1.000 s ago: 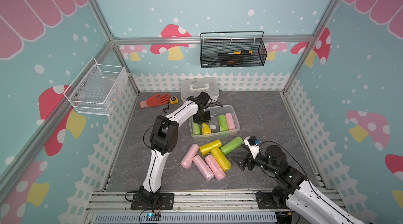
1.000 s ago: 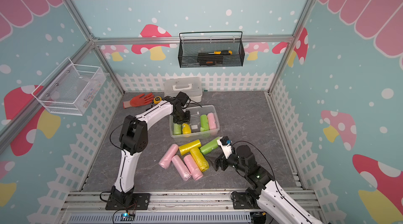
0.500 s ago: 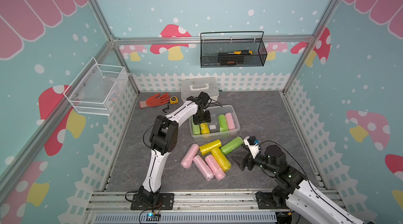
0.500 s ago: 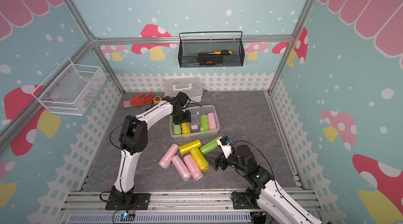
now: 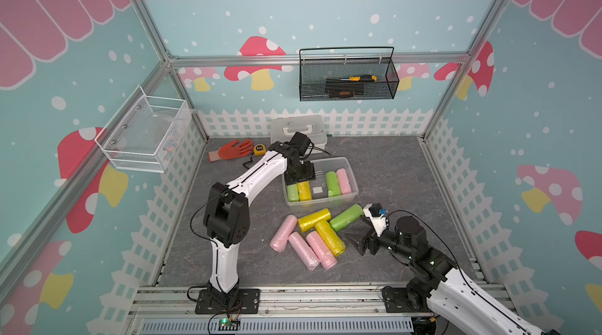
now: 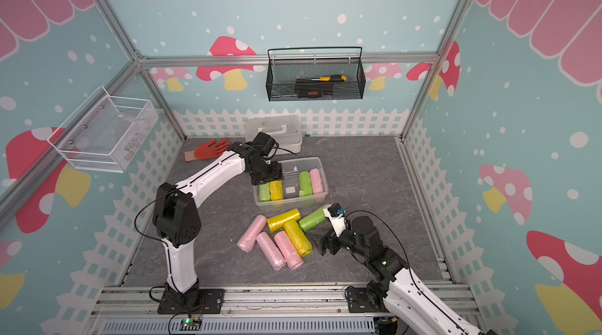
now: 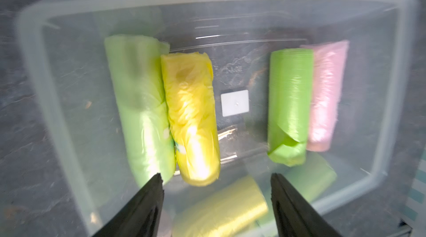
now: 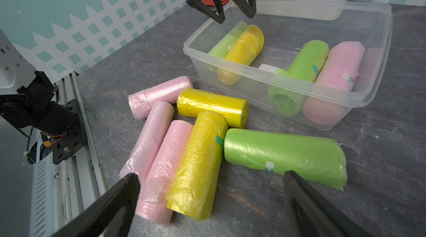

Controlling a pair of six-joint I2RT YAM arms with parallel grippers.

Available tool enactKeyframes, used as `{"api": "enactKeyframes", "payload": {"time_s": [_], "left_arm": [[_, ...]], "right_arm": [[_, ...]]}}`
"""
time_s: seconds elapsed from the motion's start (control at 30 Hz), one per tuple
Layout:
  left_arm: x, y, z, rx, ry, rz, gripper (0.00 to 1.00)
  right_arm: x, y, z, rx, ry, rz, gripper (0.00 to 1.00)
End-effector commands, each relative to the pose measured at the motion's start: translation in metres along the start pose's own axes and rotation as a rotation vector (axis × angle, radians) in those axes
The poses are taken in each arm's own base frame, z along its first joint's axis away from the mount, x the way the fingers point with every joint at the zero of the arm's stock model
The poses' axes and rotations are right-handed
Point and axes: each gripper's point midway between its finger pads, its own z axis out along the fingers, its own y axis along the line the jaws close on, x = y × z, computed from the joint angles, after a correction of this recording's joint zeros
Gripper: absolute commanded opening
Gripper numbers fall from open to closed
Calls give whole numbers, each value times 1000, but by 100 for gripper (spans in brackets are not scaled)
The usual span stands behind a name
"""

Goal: Put the roll of trash bags into the storage box
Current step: Place the roll of trash bags in the storage box.

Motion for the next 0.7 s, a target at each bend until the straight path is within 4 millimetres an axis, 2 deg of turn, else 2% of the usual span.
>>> {"api": "enactKeyframes", "payload": {"time_s": [0.0, 0.17, 0.37, 0.53, 0.67], "left_arm": [[3, 4, -35, 10, -77, -46, 76], [25, 17, -63, 77, -161, -120, 81], [66, 37, -89, 255, -303, -186, 87], [87, 67, -112, 306, -484, -177, 97], [93, 97, -121, 213, -618, -73, 99]], "right_arm": [[-6, 1, -1, 0, -13, 1, 99], [-6, -1, -1, 11, -12, 8, 99], [-4, -4, -2, 33, -10, 19, 99], [-4, -10, -2, 63, -16, 38, 99], [-3, -15, -2, 94, -12, 58, 99]]}}
